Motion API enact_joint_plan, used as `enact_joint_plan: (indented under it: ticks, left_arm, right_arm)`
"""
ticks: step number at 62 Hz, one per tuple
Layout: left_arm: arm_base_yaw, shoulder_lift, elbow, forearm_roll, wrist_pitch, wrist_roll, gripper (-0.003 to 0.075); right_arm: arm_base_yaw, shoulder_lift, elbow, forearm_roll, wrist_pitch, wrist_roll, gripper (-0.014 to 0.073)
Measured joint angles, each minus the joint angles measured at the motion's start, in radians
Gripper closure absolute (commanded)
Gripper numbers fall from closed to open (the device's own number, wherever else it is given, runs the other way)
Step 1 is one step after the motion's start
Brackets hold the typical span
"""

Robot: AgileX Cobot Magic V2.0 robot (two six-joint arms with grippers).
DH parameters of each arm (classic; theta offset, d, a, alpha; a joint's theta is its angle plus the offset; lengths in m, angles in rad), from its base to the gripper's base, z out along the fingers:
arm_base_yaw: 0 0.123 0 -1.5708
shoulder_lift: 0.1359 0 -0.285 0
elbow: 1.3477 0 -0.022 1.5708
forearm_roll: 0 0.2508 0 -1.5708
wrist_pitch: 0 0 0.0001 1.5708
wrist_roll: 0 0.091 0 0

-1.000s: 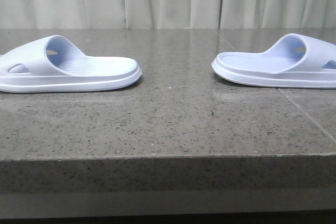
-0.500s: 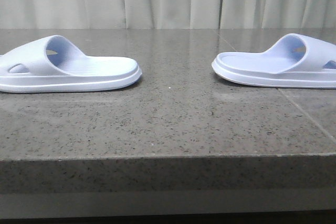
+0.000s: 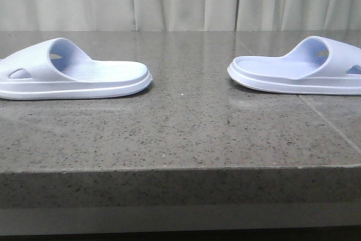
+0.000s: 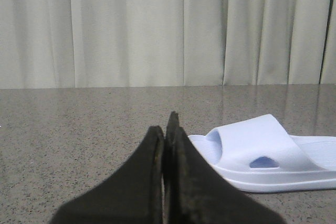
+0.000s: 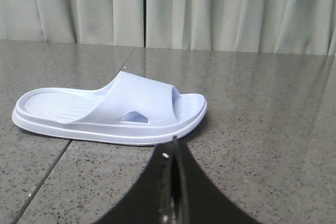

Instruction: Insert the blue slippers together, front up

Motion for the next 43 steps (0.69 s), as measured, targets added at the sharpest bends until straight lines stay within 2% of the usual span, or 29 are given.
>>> enact_joint_plan:
  ticks: [27, 35, 43]
  left_arm:
    - [0.000, 0.000, -0.002, 0.000, 0.000, 0.000, 0.0741]
    - [0.000, 0.000, -0.040, 0.000, 0.025, 0.000, 0.0741]
    - [0.000, 0.000, -0.156, 0.000, 0.108, 0.000, 0.0741]
  right_arm:
    - [0.000, 0.000, 0.000, 0.000, 0.006, 0.000, 0.0662]
    - [0.000, 0.000, -0.038, 0.000, 0.088, 0.000, 0.0662]
    - [0.000, 0.000, -0.139, 0.000, 0.166, 0.000, 0.0662]
